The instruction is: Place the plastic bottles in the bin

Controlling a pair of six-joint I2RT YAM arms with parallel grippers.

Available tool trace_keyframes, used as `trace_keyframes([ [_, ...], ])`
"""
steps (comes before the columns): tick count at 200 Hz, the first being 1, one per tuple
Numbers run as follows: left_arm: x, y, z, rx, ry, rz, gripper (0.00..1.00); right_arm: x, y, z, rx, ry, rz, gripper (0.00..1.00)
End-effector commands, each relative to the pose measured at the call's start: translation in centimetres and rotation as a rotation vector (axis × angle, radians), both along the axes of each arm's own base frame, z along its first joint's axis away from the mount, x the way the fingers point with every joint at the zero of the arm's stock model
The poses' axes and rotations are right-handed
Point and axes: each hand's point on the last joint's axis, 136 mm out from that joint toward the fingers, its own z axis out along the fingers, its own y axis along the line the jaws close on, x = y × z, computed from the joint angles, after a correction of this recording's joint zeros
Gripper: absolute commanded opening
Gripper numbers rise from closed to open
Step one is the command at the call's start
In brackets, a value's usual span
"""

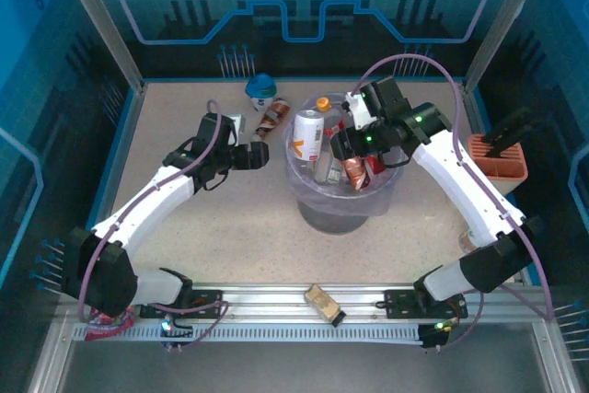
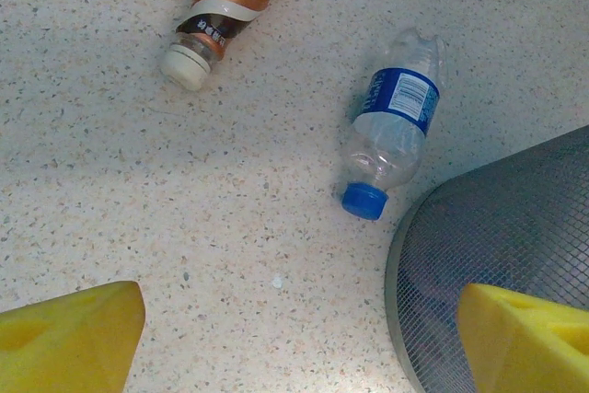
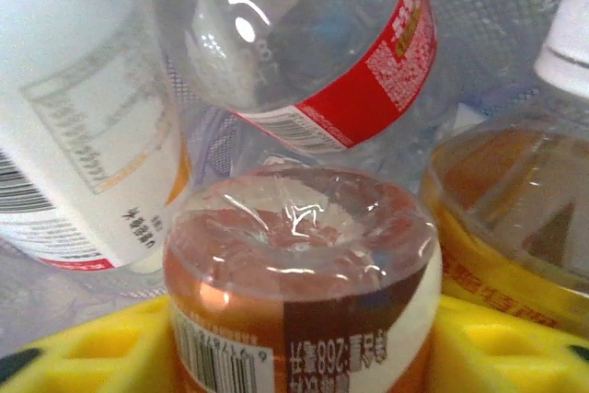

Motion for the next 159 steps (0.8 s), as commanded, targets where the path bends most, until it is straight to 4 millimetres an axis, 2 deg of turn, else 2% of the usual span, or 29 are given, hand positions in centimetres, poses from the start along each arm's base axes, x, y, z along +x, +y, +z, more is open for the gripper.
trace_keyframes([
  [1,0.9,-0.1,0.8,0.008,-0.016,-0.012,0.90,0.0,0.0,2.6,0.034,-0.040,-0.012,0.69],
  [23,1.4,-0.2,1.3,0.019,-0.027,-0.022,0.91,0.0,-0.3,5.1,0.054,-0.092,-0.013,0.75],
  [45,1.6,-0.3,1.4,0.025,-0.028,-0.033,0.92,0.1,-0.9,6.4,0.061,-0.117,-0.031,0.78],
  [71,1.5,-0.5,0.8,0.032,-0.015,-0.059,0.96,-0.2,-0.8,8.0,0.113,-0.150,-0.025,0.83],
  [89,1.6,-0.6,0.1,0.044,0.001,-0.077,0.99,-0.6,-0.4,9.3,0.210,-0.175,-0.014,0.84],
  [122,2.8,-1.1,-0.6,0.068,0.008,-0.116,0.99,-0.9,-1.0,10.7,0.349,-0.192,-0.019,0.92],
  [159,5.0,-1.6,-1.4,0.088,0.004,-0.167,0.99,-1.3,-2.5,11.5,0.395,-0.210,-0.043,1.00],
])
